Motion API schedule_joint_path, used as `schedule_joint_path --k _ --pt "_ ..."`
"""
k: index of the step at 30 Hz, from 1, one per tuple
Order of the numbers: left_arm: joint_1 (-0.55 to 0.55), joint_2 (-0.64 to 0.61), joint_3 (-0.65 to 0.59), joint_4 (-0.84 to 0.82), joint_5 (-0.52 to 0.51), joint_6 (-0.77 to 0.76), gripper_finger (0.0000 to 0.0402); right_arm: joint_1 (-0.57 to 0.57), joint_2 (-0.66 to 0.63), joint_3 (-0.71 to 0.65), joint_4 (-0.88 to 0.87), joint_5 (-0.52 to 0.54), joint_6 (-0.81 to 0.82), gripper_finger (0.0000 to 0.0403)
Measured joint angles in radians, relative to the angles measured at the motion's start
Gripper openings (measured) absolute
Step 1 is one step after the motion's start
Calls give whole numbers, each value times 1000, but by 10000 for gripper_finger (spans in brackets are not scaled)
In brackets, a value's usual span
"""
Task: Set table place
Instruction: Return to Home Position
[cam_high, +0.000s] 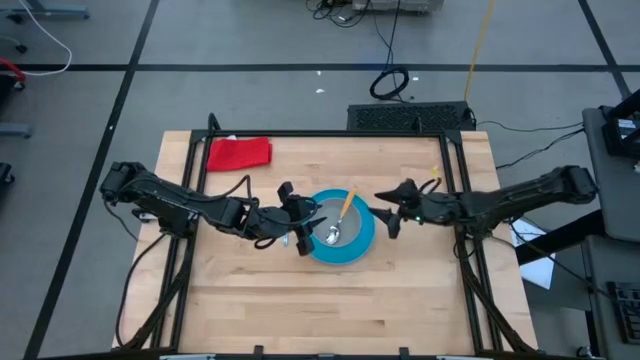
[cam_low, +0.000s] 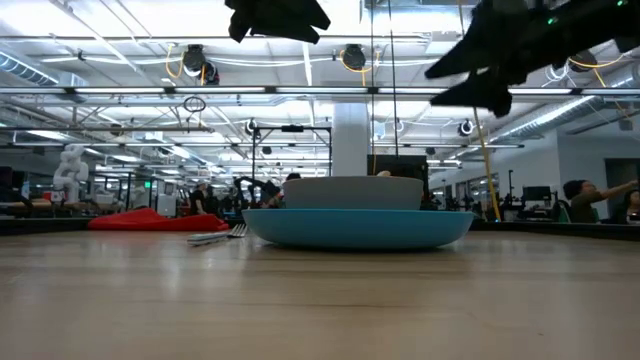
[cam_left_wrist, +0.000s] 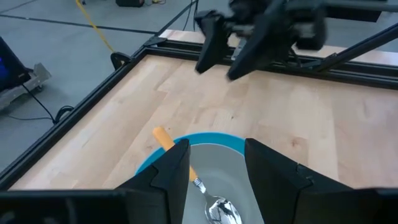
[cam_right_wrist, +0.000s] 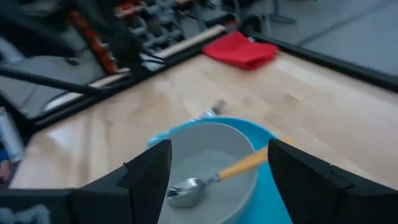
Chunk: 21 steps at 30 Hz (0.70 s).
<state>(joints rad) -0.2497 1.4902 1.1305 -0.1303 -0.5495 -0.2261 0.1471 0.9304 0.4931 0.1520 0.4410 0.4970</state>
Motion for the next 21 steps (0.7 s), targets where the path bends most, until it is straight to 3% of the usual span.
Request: schedule_joint_path --k 5,10,15,21 --pt "0 0 0 2 -1 26 156 60 -88 14 -2 -1 -135 248" --pt "1 -22 -1 16 12 76 148 96 -147 54 -4 -1 -349 209" --pt "4 -70 0 23 10 134 88 114 -179 65 -2 -2 -555 154" --pt "7 -106 -3 -6 -6 158 7 117 -204 65 -12 -73 -644 86"
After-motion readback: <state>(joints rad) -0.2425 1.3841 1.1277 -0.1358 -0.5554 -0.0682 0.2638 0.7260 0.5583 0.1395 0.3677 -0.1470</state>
